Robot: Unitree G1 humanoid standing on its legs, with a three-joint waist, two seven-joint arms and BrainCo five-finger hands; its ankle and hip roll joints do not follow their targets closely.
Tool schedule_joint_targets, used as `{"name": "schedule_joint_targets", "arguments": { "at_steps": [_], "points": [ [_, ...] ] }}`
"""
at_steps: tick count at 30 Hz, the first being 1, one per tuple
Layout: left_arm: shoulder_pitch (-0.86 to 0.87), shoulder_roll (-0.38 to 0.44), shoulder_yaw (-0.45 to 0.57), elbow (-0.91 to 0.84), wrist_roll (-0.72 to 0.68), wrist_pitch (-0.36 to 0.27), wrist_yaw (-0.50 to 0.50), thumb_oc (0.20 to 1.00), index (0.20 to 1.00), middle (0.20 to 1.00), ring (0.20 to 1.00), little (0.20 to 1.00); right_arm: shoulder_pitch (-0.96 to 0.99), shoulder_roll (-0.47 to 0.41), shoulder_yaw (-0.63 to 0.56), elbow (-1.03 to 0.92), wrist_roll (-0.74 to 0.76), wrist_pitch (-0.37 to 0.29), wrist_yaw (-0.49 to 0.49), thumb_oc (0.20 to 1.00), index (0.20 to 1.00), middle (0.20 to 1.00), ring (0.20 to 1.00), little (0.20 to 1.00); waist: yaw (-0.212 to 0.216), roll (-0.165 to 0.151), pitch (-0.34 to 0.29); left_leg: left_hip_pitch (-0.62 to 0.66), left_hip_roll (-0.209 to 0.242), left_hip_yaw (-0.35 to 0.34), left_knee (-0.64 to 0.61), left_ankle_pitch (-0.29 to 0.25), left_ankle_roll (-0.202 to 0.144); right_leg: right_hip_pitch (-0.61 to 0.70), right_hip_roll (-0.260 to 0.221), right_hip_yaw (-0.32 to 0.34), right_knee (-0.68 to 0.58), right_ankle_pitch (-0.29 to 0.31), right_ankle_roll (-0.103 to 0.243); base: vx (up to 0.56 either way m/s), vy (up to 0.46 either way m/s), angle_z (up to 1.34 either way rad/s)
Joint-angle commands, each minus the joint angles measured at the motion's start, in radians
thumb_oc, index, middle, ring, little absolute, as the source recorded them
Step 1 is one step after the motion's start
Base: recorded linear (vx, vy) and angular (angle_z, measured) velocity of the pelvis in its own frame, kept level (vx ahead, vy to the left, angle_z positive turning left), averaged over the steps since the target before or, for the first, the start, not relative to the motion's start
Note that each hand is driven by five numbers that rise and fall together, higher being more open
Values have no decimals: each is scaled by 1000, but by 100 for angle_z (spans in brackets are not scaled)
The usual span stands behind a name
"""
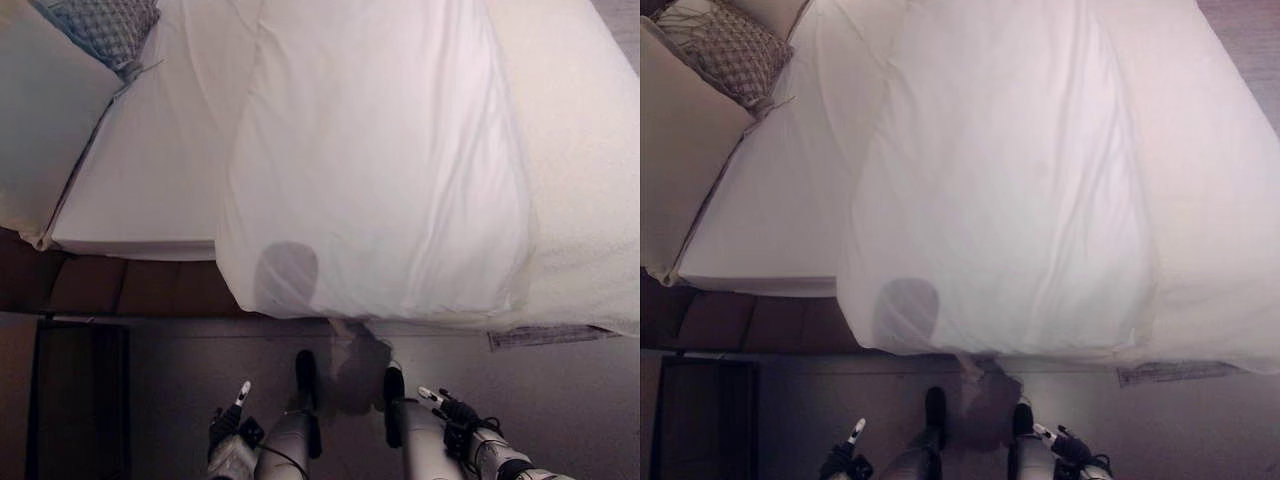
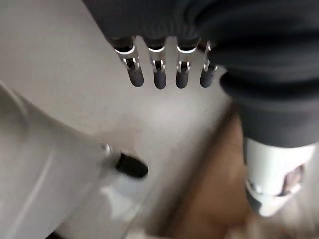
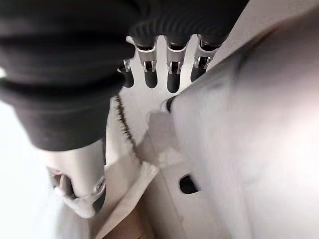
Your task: Make the bed
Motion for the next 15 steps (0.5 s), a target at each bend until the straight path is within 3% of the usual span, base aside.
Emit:
{"name": "schedule_joint_targets", "arguments": {
  "at_steps": [1, 5, 6, 10, 15],
  "points": [
    [-22, 106, -88, -197, 284, -67, -63, 1000, 1000, 1000, 1000, 1000, 53, -7, 36, -201, -11, -76, 38, 1000, 1000, 1000, 1000, 1000, 5, -61, 22, 37, -79, 24, 50, -85, 15, 80, -23, 37, -288, 209, 96, 0, 0, 0],
    [-7, 180, -152, -309, 266, -86, -256, 1000, 1000, 1000, 1000, 1000, 69, -71, 73, -378, -6, -106, 89, 1000, 1000, 1000, 1000, 1000, 4, -59, 20, 34, -79, 24, 42, -82, 15, 74, -24, 38, -294, 212, 100, 6, 2, 3],
    [-7, 180, -152, -309, 266, -86, -256, 1000, 1000, 1000, 1000, 1000, 69, -71, 73, -378, -6, -106, 89, 1000, 1000, 1000, 1000, 1000, 4, -59, 20, 34, -79, 24, 42, -82, 15, 74, -24, 38, -294, 212, 100, 0, 0, 0],
    [-102, 262, -275, -444, 170, -70, -475, 1000, 1000, 1000, 1000, 1000, 6, -136, 131, -506, 23, -103, 165, 1000, 1000, 1000, 1000, 1000, -10, -63, 20, 17, -78, 32, 45, -82, 17, 43, -14, 53, -280, 211, 95, 0, 0, 0],
    [-282, 324, -397, -514, 158, -42, -594, 1000, 1000, 1000, 1000, 1000, -131, -191, 189, -513, 77, -73, 253, 1000, 1000, 1000, 1000, 1000, -16, -67, 33, -15, -78, 35, 68, -86, 20, 1, -5, 60, -250, 206, 91, -30, -6, -5]
  ]
}}
